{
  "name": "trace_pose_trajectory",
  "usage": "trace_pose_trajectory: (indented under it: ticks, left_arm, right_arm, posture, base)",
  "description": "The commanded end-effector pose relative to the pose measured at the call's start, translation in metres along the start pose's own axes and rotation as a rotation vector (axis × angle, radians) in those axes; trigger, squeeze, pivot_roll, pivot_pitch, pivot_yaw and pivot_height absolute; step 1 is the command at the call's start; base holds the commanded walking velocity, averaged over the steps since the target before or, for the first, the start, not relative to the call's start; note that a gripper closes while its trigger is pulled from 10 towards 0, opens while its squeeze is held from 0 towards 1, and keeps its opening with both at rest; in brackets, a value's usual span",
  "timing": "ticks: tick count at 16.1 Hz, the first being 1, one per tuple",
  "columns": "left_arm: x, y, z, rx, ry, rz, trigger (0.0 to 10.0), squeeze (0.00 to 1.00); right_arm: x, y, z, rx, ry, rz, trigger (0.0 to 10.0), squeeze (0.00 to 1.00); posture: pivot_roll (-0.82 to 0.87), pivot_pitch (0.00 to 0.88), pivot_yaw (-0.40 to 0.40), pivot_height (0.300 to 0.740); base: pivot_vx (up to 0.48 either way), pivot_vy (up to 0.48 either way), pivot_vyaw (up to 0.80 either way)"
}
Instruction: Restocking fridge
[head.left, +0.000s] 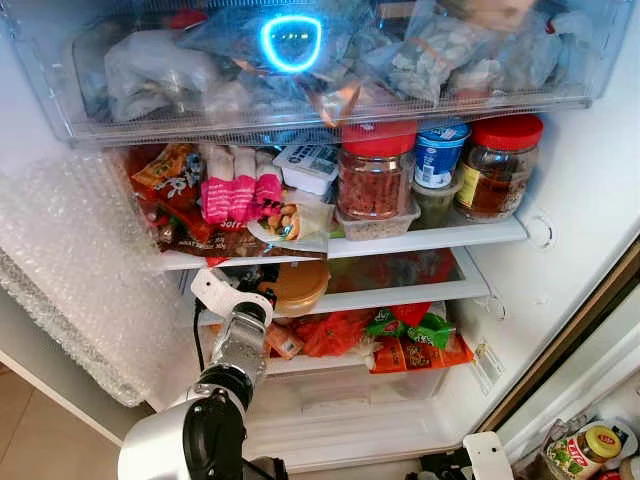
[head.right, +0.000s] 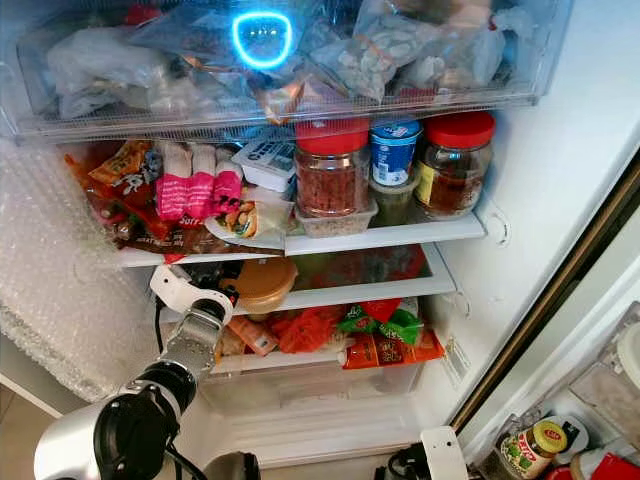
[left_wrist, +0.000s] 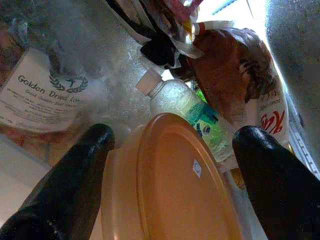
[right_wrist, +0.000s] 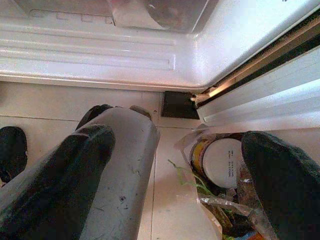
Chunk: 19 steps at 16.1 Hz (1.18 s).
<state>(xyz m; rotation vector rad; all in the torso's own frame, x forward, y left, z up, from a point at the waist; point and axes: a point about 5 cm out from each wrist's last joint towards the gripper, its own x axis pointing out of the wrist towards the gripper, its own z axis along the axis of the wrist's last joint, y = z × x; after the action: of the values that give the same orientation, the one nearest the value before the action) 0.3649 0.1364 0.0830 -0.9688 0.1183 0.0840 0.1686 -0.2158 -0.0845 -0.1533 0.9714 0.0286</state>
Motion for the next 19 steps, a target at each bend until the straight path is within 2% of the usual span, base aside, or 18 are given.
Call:
trace_pose_trajectory:
  ticks: [1,8,15,19]
  left_arm:
    - [0.002,-0.005,0.005,0.048,-0.009,-0.041,10.0,0.0]
    - [-0.002,-0.003,-0.003,0.075,0.016,-0.085,10.0,0.0]
    - [-0.005,-0.003,-0.007,-0.003,0.004,-0.082,10.0,0.0]
    - [-0.008,-0.003,-0.012,0.017,0.008,-0.102,10.0,0.0]
  right_arm:
    - [-0.002,0.006,-0.015,0.004,0.066,0.018,10.0,0.0]
    - [-0.001,0.007,-0.013,0.007,0.062,0.019,10.0,0.0]
    - [-0.001,0.007,-0.011,0.003,0.06,0.022,10.0,0.0]
    - [-0.001,0.006,-0.01,0.0,0.059,0.024,10.0,0.0]
  posture:
    - [-0.13,0.0,0.037,0.63]
    - [-0.11,0.0,0.04,0.63]
    - [-0.11,0.0,0.039,0.63]
    - [-0.11,0.0,0.045,0.63]
  base:
    - [0.0,0.0,0.0]
    - [0.0,0.0,0.0]
    - [0.0,0.0,0.0]
    - [0.0,0.0,0.0]
